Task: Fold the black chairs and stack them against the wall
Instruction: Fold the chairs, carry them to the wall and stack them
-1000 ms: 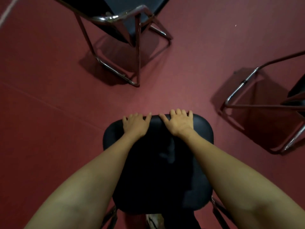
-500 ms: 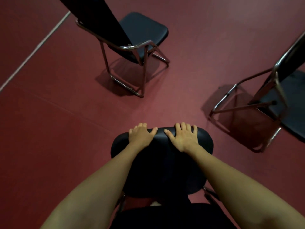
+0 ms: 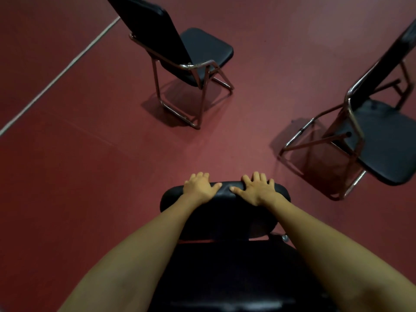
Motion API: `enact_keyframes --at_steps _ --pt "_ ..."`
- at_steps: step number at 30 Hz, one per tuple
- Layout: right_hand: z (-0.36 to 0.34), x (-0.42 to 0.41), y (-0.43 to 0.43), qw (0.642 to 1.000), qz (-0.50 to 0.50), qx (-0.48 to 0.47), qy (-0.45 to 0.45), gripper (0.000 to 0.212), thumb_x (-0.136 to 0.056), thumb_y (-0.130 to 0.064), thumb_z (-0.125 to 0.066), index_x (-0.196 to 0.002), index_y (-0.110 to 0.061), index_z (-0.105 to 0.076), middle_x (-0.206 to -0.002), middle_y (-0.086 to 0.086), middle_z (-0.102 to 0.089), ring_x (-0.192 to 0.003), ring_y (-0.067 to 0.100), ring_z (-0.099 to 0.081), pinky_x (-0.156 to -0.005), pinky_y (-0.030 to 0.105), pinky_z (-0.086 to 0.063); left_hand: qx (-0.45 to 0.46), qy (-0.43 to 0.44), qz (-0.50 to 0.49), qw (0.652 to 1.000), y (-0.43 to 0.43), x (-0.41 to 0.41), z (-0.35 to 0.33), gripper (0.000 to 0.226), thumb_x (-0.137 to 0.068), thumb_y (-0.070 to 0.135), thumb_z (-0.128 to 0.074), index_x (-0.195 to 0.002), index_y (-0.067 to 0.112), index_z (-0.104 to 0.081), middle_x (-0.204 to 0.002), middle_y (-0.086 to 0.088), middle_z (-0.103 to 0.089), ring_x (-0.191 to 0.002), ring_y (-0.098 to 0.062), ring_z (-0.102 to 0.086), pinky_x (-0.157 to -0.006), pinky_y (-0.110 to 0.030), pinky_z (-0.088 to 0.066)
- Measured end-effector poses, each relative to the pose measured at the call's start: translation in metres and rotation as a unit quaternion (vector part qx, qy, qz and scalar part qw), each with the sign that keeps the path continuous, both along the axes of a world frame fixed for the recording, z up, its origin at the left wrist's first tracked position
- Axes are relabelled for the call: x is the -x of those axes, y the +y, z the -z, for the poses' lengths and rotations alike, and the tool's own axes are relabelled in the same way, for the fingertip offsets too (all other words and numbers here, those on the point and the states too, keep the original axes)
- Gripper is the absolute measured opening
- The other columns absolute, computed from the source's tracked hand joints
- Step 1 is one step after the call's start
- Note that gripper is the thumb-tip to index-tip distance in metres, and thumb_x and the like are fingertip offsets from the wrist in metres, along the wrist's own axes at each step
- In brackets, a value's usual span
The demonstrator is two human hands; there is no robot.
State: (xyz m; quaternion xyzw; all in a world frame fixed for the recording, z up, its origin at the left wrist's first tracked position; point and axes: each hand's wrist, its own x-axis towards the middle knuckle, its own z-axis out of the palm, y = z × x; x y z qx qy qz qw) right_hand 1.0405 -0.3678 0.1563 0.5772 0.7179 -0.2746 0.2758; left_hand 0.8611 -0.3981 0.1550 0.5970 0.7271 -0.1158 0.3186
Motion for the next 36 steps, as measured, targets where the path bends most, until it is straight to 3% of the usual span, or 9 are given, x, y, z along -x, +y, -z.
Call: enact_keyframes --at_steps 6,11,15,22,26,29,33,34,36 --pt "-0.015 -0.007 -0.005 0.996 -0.021 0.081 -0.003 0.079 -0.083 -0.076 -0.035 -0.143 -0.026 -0.033 -0.146 0.014 -0.025 -0.138 0.033 -0.02 -0.11 0.055 -0.02 0.044 -0.035 -0.016 0.998 -0.022 0.0 -0.011 0.066 -0.094 0.059 -0.041 -0.136 0.007 -0.044 -0.142 -0.012 -0.043 -0.131 -0.031 -0.038 -0.106 -0.043 -0.036" --pt "-0.017 -0.011 -0.016 0.99 -0.062 0.129 0.021 0.079 -0.085 -0.072 -0.037 -0.139 -0.014 -0.033 -0.144 0.014 -0.043 -0.127 0.033 -0.045 -0.104 0.045 -0.037 0.074 -0.051 -0.051 0.995 -0.038 -0.004 -0.018 0.076 -0.093 0.063 -0.039 -0.14 0.004 -0.043 -0.147 -0.017 -0.04 -0.136 -0.033 -0.036 -0.112 -0.041 -0.031" --pt "-0.024 -0.01 -0.033 0.983 -0.079 0.161 0.034 0.088 -0.086 -0.075 -0.029 -0.145 -0.01 -0.028 -0.149 0.014 -0.038 -0.134 0.031 -0.04 -0.108 0.038 -0.032 0.126 -0.074 -0.068 0.987 -0.054 -0.009 -0.03 0.082 -0.093 0.065 -0.036 -0.148 0.004 -0.033 -0.156 -0.018 -0.027 -0.143 -0.031 -0.028 -0.117 -0.039 -0.025" --pt "-0.034 -0.001 -0.039 0.977 -0.167 0.131 -0.012 0.079 -0.094 -0.064 -0.026 -0.149 -0.008 -0.017 -0.152 0.017 -0.032 -0.137 0.033 -0.036 -0.109 0.037 -0.03 0.178 -0.072 -0.064 0.979 -0.057 -0.003 -0.06 0.07 -0.095 0.057 -0.043 -0.138 0.002 -0.049 -0.145 -0.016 -0.047 -0.13 -0.03 -0.047 -0.105 -0.034 -0.038" --pt "-0.031 0.002 -0.032 0.976 -0.183 0.119 -0.015 0.082 -0.093 -0.065 -0.025 -0.152 -0.01 -0.01 -0.154 0.016 -0.028 -0.139 0.033 -0.032 -0.113 0.039 -0.026 0.049 -0.036 -0.13 0.99 -0.077 -0.004 -0.1 0.055 -0.097 0.05 -0.045 -0.131 0.008 -0.056 -0.135 -0.014 -0.055 -0.122 -0.031 -0.052 -0.097 -0.035 -0.043" --pt "-0.027 0.0 -0.032 0.971 -0.19 0.147 0.013 0.084 -0.088 -0.072 -0.026 -0.153 -0.025 0.001 -0.152 0.015 -0.032 -0.138 0.034 -0.034 -0.114 0.041 -0.026 -0.088 0.036 -0.22 0.971 -0.12 -0.016 -0.125 0.044 -0.098 0.044 -0.045 -0.129 0.013 -0.055 -0.129 -0.008 -0.056 -0.12 -0.029 -0.052 -0.097 -0.036 -0.041" --pt "-0.021 0.006 -0.033 0.969 -0.189 0.156 0.022 0.101 -0.079 -0.079 -0.037 -0.153 -0.017 -0.007 -0.15 0.016 -0.036 -0.134 0.036 -0.038 -0.11 0.046 -0.032 -0.319 0.147 -0.346 0.87 -0.18 -0.05 -0.117 0.032 -0.094 0.033 -0.045 -0.094 0.012 -0.069 -0.102 -0.006 -0.067 -0.107 -0.028 -0.059 -0.108 -0.041 -0.025" --pt "-0.02 0.01 -0.033 0.969 -0.194 0.15 0.023 0.101 -0.08 -0.078 -0.039 -0.152 -0.013 -0.011 -0.149 0.017 -0.037 -0.134 0.036 -0.039 -0.109 0.045 -0.033 -0.36 0.165 -0.388 0.832 -0.189 -0.06 -0.109 0.034 -0.092 0.035 -0.045 -0.091 0.012 -0.071 -0.107 -0.006 -0.067 -0.114 -0.029 -0.057 -0.112 -0.046 -0.02" --pt "-0.017 0.015 -0.037 0.971 -0.193 0.137 0.035 0.101 -0.08 -0.076 -0.044 -0.15 -0.008 -0.017 -0.146 0.018 -0.041 -0.131 0.036 -0.042 -0.105 0.044 -0.037 -0.388 0.157 -0.474 0.775 -0.199 -0.084 -0.097 0.044 -0.092 0.045 -0.042 -0.112 0.016 -0.068 -0.138 -0.01 -0.051 -0.136 -0.033 -0.037 -0.115 -0.056 -0.015"
